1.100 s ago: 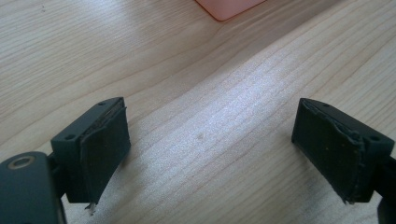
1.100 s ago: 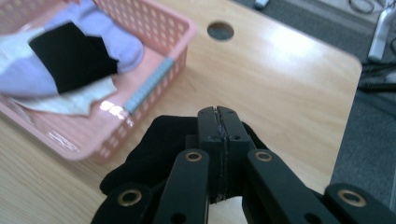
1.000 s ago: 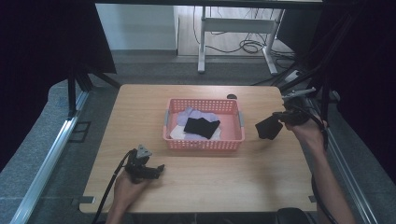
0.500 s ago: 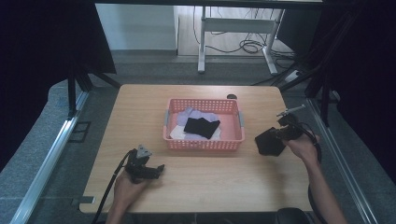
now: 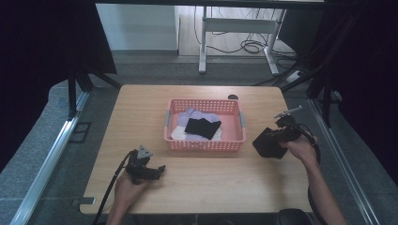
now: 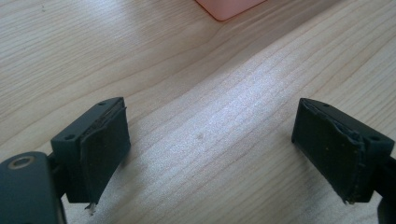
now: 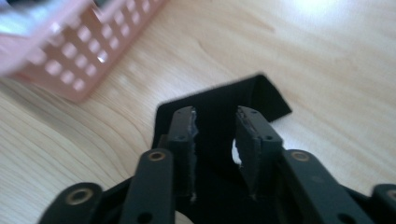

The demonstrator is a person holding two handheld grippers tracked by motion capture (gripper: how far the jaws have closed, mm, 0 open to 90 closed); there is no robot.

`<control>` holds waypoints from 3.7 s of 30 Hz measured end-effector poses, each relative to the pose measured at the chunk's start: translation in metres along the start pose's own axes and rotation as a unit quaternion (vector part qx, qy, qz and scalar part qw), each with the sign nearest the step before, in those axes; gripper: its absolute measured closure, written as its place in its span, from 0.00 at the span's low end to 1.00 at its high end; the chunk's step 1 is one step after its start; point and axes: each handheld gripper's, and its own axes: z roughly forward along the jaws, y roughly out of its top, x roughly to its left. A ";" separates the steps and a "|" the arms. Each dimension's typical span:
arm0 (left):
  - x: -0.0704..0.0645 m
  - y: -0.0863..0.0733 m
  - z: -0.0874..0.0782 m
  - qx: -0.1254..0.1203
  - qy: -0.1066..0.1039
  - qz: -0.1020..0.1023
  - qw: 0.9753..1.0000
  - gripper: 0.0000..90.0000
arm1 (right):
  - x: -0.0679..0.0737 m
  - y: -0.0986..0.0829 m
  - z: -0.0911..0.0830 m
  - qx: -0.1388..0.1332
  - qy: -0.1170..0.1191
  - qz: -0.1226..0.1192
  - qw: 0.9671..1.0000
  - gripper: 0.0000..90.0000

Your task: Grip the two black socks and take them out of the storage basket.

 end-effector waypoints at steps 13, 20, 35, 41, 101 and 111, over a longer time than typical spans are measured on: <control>0.000 0.000 0.000 0.002 0.000 0.003 1.000 0.12 | 0.020 0.044 -0.022 -0.033 0.011 -0.030 0.999 0.67; 0.001 0.000 0.000 0.002 0.000 0.006 1.000 0.12 | 0.041 0.069 -0.019 -0.039 0.026 -0.057 0.997 0.67; 0.001 0.000 0.000 0.001 0.000 0.005 1.000 0.12 | 0.087 0.113 0.039 -0.009 0.053 -0.092 0.994 0.66; 0.001 0.000 0.000 0.001 0.001 0.006 1.000 0.12 | 0.098 0.125 0.066 0.010 0.054 -0.092 0.994 0.66; 0.001 0.000 0.000 0.000 0.001 0.005 1.000 0.12 | 0.120 0.172 -0.023 -0.057 0.040 -0.115 0.991 0.96; 0.001 0.000 0.000 0.001 0.001 0.004 1.000 0.12 | 0.114 0.169 -0.052 -0.079 0.040 -0.114 0.990 0.96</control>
